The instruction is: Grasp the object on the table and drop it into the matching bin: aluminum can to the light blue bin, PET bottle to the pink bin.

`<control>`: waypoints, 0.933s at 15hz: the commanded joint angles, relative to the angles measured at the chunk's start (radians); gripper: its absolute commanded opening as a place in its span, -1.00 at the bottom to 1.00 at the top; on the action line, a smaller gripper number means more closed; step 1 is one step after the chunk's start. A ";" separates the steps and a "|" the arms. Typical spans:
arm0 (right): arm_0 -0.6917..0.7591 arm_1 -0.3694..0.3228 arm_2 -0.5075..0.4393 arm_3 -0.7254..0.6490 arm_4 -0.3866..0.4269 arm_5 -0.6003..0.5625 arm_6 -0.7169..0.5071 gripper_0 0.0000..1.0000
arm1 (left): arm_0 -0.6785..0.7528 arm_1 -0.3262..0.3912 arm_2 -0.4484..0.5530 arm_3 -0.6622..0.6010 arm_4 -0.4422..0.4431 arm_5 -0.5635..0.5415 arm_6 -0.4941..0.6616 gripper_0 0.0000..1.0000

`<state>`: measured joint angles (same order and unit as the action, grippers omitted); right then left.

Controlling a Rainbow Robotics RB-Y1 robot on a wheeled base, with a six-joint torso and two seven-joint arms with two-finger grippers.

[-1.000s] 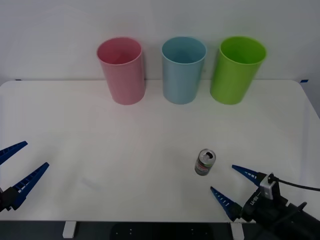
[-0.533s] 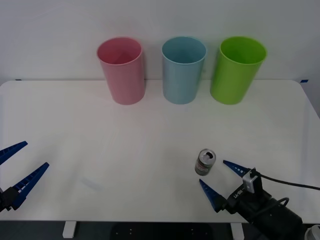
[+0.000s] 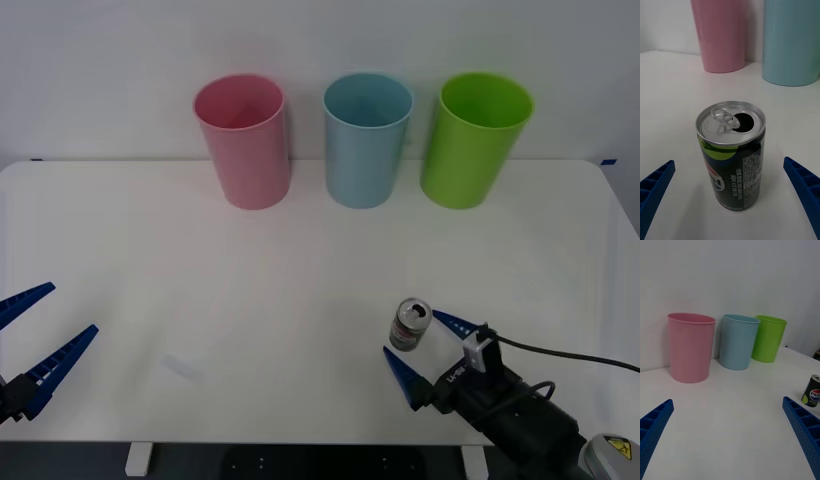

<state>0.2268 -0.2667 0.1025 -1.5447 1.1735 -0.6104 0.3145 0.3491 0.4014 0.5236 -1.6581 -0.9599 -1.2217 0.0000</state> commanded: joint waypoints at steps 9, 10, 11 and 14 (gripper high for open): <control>-0.052 0.000 0.077 0.000 0.000 0.127 0.000 1.00 | 0.000 0.000 0.000 0.000 0.000 0.000 0.000 1.00; -0.053 0.000 0.082 0.000 0.000 0.133 0.000 1.00 | 0.000 0.000 0.000 0.000 0.000 0.000 0.000 1.00; -0.053 0.000 0.085 0.000 0.000 0.138 0.000 1.00 | 0.000 0.000 0.000 0.000 0.000 0.000 0.000 1.00; -0.053 0.000 0.089 0.000 0.008 0.152 0.000 1.00 | 0.000 0.000 0.000 0.000 0.000 0.000 0.000 1.00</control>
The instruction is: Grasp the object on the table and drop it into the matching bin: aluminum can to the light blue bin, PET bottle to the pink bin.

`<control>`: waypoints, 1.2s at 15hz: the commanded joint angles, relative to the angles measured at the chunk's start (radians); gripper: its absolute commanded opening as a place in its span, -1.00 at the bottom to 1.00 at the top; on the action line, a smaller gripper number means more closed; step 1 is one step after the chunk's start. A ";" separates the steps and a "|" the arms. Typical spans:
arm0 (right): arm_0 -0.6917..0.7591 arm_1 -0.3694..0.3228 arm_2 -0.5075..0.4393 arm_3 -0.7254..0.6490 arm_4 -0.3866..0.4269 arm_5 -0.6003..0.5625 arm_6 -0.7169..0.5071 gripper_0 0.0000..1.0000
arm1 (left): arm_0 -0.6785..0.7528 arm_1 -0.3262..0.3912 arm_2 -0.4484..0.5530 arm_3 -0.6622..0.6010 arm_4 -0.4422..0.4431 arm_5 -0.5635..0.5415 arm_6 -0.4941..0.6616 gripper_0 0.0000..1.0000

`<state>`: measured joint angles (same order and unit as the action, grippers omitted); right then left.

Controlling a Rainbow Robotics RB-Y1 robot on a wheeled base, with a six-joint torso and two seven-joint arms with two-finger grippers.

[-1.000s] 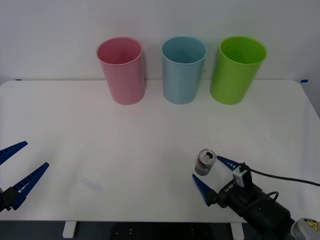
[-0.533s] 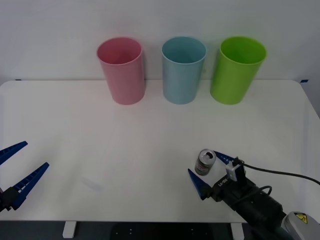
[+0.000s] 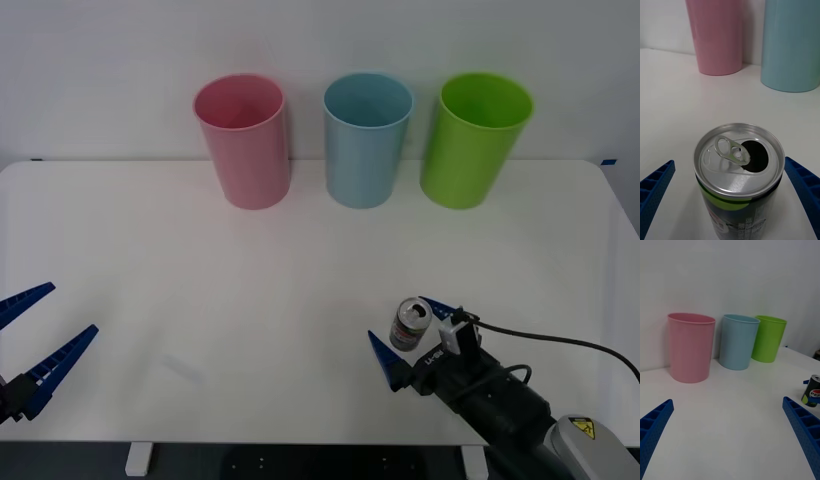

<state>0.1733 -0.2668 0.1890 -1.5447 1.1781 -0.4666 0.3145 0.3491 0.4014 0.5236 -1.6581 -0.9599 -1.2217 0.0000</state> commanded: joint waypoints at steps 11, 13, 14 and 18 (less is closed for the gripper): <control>-0.002 0.000 0.015 -0.002 0.014 0.022 0.008 -1.00 | 0.000 0.000 0.000 0.000 0.000 0.000 0.000 1.00; -0.006 0.000 0.018 -0.002 0.017 0.025 0.008 -1.00 | 0.000 0.000 0.000 0.000 0.000 0.000 0.000 1.00; -0.011 0.000 0.023 -0.002 0.017 0.028 0.003 -1.00 | 0.000 0.000 0.000 0.000 0.000 0.000 0.000 1.00; -0.037 0.000 0.038 0.000 -0.011 0.040 0.003 -1.00 | 0.000 0.000 0.000 0.000 0.000 0.000 0.000 1.00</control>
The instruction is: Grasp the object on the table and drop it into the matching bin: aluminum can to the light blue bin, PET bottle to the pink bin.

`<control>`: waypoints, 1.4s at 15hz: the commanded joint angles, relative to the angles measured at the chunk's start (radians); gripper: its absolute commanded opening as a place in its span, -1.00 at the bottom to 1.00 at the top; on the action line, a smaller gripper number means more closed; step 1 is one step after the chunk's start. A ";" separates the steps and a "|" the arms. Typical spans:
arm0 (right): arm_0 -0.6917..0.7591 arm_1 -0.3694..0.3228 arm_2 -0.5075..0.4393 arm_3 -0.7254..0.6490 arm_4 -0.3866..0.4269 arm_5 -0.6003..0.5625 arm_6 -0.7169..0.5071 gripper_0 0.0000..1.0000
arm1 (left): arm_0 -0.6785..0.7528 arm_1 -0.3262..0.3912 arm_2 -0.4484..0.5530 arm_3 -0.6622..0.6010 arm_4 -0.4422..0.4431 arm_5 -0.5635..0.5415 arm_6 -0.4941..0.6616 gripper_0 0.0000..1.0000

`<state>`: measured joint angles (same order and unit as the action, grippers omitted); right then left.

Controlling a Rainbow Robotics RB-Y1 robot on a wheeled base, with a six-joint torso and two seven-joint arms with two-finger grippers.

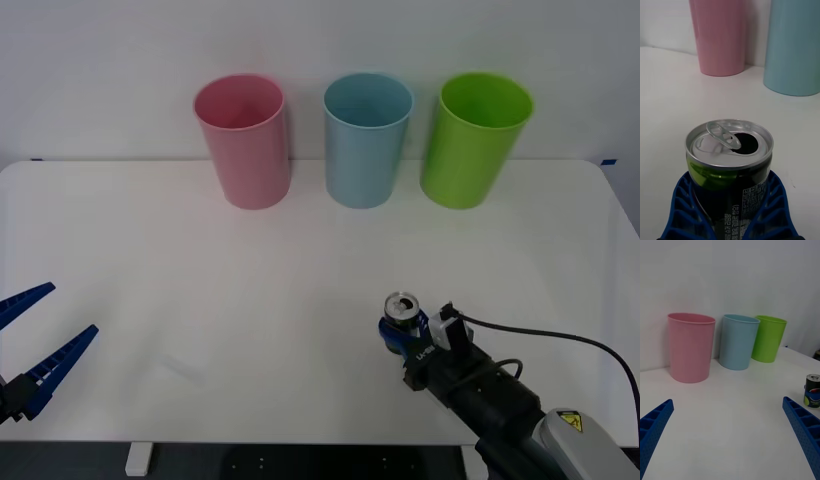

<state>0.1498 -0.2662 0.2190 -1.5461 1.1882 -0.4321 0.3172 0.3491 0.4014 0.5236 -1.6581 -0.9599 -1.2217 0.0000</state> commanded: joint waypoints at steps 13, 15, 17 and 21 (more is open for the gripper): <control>-0.099 -0.033 -0.020 -0.184 -0.021 0.012 -0.236 -1.00 | 0.000 0.000 0.000 0.000 0.000 0.000 0.000 1.00; -0.113 -0.054 -0.036 -0.216 -0.016 0.003 -0.293 -1.00 | 0.000 0.000 0.000 0.000 0.000 0.000 0.000 1.00; -0.133 -0.079 -0.055 -0.236 -0.012 -0.020 -0.323 -1.00 | 0.000 0.000 0.000 0.000 0.000 0.000 0.000 1.00; -0.177 -0.111 -0.116 -0.259 -0.010 -0.088 -0.348 -1.00 | 0.000 0.000 0.000 0.000 0.000 0.000 0.000 1.00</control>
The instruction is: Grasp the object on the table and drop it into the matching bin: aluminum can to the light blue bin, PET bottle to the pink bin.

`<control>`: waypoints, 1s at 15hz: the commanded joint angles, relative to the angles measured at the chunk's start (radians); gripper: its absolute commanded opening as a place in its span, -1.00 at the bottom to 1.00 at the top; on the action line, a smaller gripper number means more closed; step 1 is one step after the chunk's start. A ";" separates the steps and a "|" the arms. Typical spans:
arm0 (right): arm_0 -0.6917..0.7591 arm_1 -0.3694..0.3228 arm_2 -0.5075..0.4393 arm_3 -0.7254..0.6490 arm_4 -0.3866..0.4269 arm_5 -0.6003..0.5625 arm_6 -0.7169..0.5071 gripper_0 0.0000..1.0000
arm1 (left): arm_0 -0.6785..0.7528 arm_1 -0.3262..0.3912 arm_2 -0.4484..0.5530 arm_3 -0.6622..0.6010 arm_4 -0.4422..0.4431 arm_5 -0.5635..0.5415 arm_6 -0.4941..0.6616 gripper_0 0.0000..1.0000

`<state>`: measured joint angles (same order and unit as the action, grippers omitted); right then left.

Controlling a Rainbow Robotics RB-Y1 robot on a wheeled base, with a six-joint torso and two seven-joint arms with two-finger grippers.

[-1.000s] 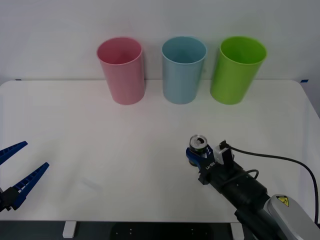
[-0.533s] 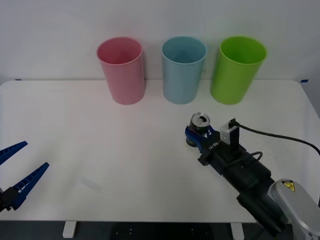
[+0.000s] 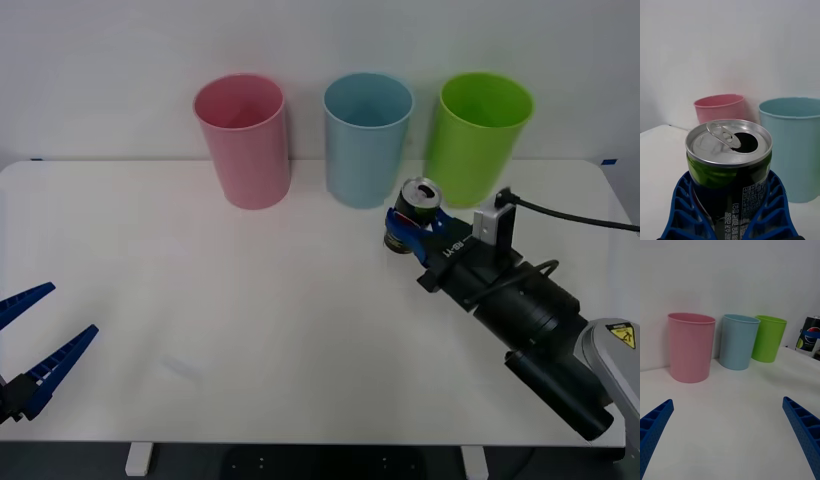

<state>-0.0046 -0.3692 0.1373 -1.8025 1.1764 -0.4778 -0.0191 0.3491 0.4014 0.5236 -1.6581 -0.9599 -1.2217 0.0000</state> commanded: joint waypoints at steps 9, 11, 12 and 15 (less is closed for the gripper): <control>-0.160 -0.065 -0.094 0.000 0.035 -0.104 -0.242 -1.00 | 0.000 0.000 0.000 0.000 0.000 0.000 0.000 1.00; -0.201 -0.065 -0.096 0.031 0.043 -0.104 -0.259 -1.00 | 0.000 0.000 0.000 0.000 0.000 0.000 0.000 1.00; -0.239 -0.060 -0.096 0.071 0.052 -0.110 -0.259 -1.00 | 0.000 0.000 0.000 0.000 0.000 0.000 0.000 1.00; -0.330 -0.030 -0.104 0.175 0.094 -0.113 -0.259 -1.00 | 0.000 0.000 0.000 0.000 0.000 0.000 0.000 1.00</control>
<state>-0.3091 -0.4106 0.0385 -1.6564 1.2534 -0.5906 -0.2776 0.3491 0.4014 0.5236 -1.6581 -0.9599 -1.2217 0.0000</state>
